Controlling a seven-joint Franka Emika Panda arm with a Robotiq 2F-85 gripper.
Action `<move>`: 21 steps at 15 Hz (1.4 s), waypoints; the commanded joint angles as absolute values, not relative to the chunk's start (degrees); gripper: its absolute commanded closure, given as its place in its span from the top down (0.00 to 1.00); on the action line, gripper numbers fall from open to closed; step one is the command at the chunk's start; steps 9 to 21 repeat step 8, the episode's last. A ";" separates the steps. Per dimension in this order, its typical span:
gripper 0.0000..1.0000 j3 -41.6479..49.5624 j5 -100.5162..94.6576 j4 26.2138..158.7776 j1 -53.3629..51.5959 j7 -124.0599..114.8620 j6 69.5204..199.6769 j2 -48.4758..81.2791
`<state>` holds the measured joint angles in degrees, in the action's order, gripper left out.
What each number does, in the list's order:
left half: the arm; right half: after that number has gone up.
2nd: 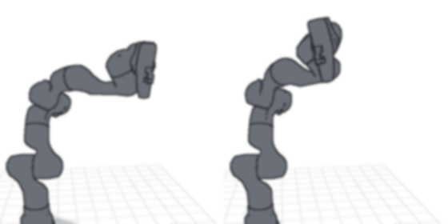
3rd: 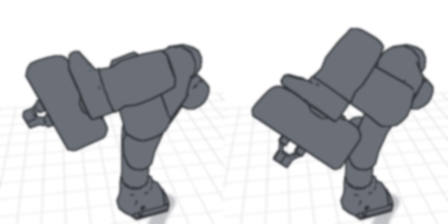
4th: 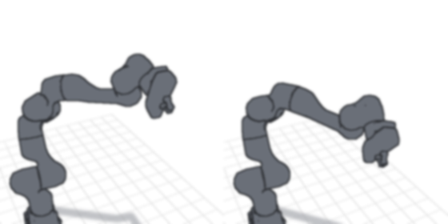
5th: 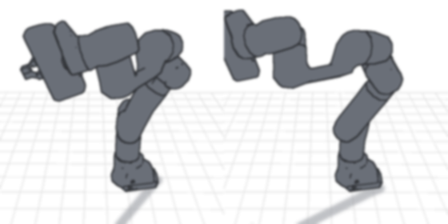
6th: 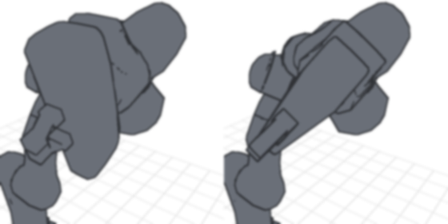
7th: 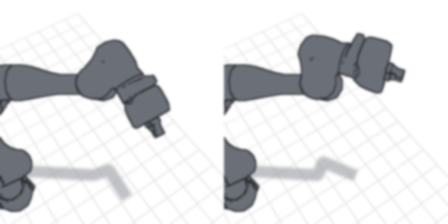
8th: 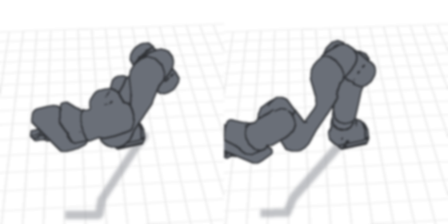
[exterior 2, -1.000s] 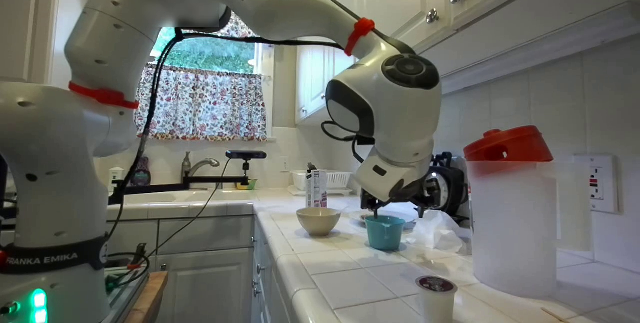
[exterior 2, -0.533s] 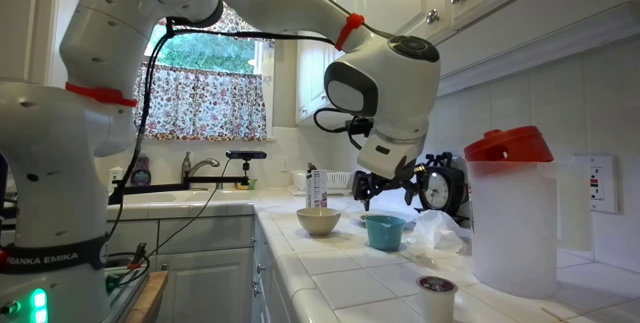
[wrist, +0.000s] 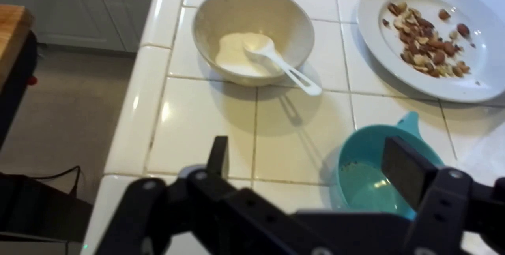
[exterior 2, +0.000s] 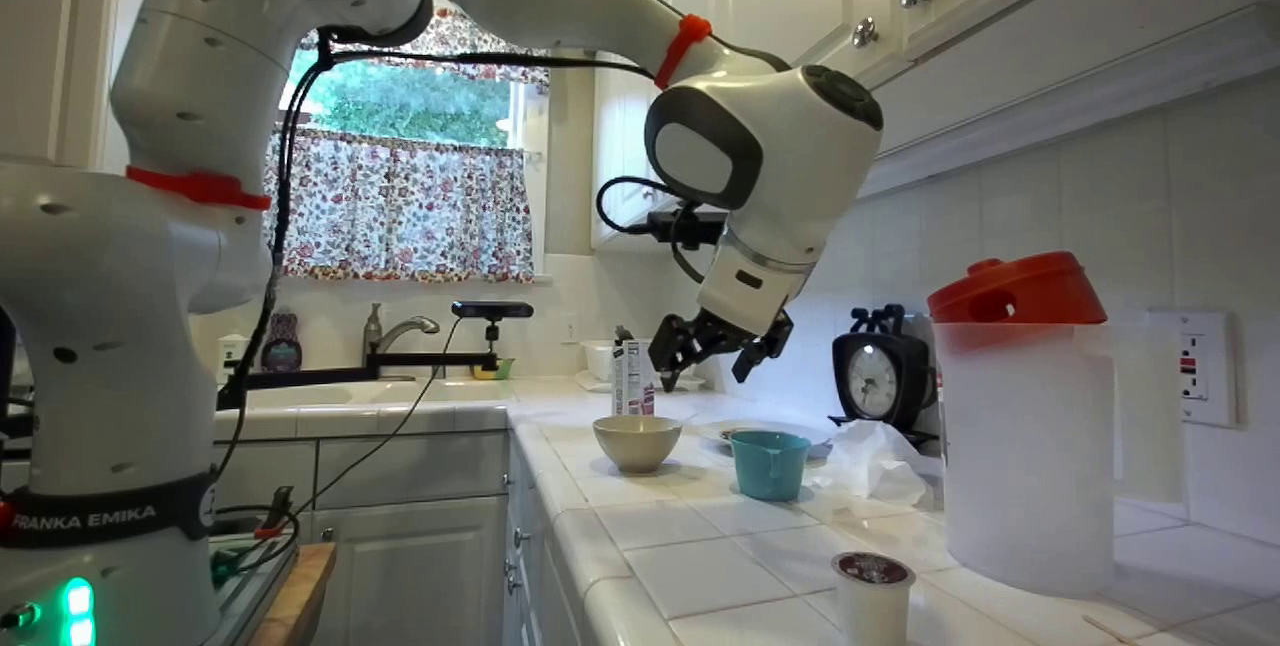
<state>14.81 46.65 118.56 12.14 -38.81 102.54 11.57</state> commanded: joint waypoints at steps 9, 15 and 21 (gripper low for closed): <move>1.00 14.79 45.19 117.59 12.72 -37.51 91.22 12.06; 1.00 14.79 45.19 117.59 12.72 -37.51 91.22 12.06; 1.00 14.79 45.19 117.59 12.72 -37.51 91.22 12.06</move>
